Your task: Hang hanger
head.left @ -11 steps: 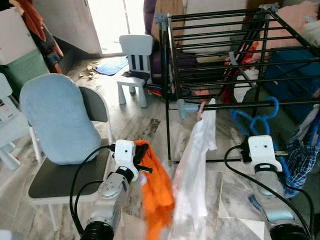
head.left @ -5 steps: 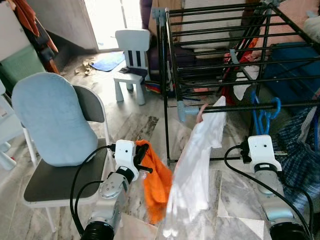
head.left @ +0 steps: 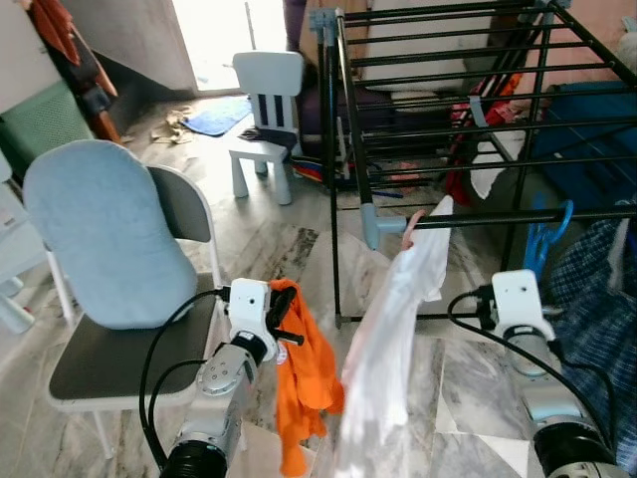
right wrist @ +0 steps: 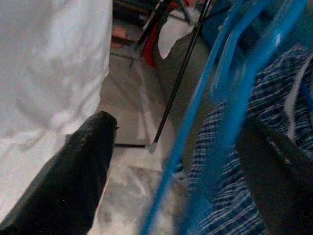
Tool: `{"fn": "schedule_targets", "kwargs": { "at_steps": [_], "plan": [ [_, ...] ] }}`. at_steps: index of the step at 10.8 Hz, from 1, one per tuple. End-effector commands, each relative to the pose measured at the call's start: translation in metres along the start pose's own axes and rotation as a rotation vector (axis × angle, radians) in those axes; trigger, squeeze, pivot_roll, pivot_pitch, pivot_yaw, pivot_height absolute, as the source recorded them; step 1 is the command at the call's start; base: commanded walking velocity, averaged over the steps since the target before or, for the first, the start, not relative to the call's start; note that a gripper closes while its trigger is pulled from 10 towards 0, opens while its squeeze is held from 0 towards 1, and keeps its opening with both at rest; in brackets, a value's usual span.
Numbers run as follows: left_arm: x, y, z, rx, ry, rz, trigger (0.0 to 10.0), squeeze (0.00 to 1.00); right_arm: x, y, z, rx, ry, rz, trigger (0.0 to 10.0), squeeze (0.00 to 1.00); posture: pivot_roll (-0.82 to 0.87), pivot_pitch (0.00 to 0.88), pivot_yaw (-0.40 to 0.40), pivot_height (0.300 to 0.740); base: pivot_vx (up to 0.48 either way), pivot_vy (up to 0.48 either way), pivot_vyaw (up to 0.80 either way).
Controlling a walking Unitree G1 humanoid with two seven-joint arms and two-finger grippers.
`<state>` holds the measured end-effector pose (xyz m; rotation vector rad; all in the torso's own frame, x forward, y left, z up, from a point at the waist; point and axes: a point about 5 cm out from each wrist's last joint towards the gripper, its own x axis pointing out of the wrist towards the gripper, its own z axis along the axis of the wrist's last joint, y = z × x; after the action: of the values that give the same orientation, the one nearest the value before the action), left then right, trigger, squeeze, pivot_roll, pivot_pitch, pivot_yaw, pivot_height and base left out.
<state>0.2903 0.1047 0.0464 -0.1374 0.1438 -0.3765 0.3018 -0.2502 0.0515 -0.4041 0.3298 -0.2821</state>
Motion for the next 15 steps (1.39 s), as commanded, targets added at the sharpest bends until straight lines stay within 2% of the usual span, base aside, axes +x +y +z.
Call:
{"fn": "schedule_targets", "kwargs": {
  "at_steps": [1,2,3,4,7,8,12,15],
  "plan": [
    [0.001,0.003,0.003,0.011,0.002,0.000,10.0,0.00,0.004,0.001,0.006,0.024,0.001,0.008,0.0,0.00,-0.16,0.000,0.088,0.740,0.000,0.000,0.00],
    [0.001,0.004,0.003,0.012,0.002,0.003,10.0,0.00,0.006,-0.002,0.008,0.014,0.002,-0.011,2.2,0.00,-0.16,0.000,0.086,0.740,0.000,0.000,0.00],
    [0.001,0.005,0.003,0.013,0.003,0.005,10.0,0.00,0.006,-0.003,0.009,0.010,0.003,-0.021,1.8,0.00,-0.16,0.000,0.087,0.740,0.000,0.000,0.00],
    [0.001,0.005,0.003,0.013,0.004,0.005,10.0,0.00,0.007,-0.003,0.008,0.010,0.005,-0.021,1.9,0.00,-0.16,0.000,0.087,0.740,0.000,0.000,0.00],
    [0.001,0.003,0.002,0.014,0.010,-0.006,10.0,0.00,0.007,-0.005,0.002,0.002,0.046,-0.043,2.9,0.00,-0.16,0.000,0.095,0.740,0.000,0.000,0.00],
    [0.002,0.002,0.002,0.016,0.013,-0.011,10.0,0.00,0.007,-0.007,-0.001,-0.002,0.064,-0.052,2.5,0.00,-0.16,0.000,0.098,0.740,0.000,0.000,0.00],
    [0.002,0.002,0.002,0.021,0.021,-0.020,10.0,0.00,0.007,-0.001,-0.002,0.000,0.063,-0.040,3.2,0.00,-0.16,0.000,0.102,0.740,0.000,0.000,0.00],
    [0.003,0.001,0.002,0.021,0.023,-0.023,10.0,0.00,0.004,0.007,-0.001,-0.011,0.039,0.000,2.2,0.00,-0.16,0.000,0.103,0.740,0.000,0.000,0.00]
  ]
}}
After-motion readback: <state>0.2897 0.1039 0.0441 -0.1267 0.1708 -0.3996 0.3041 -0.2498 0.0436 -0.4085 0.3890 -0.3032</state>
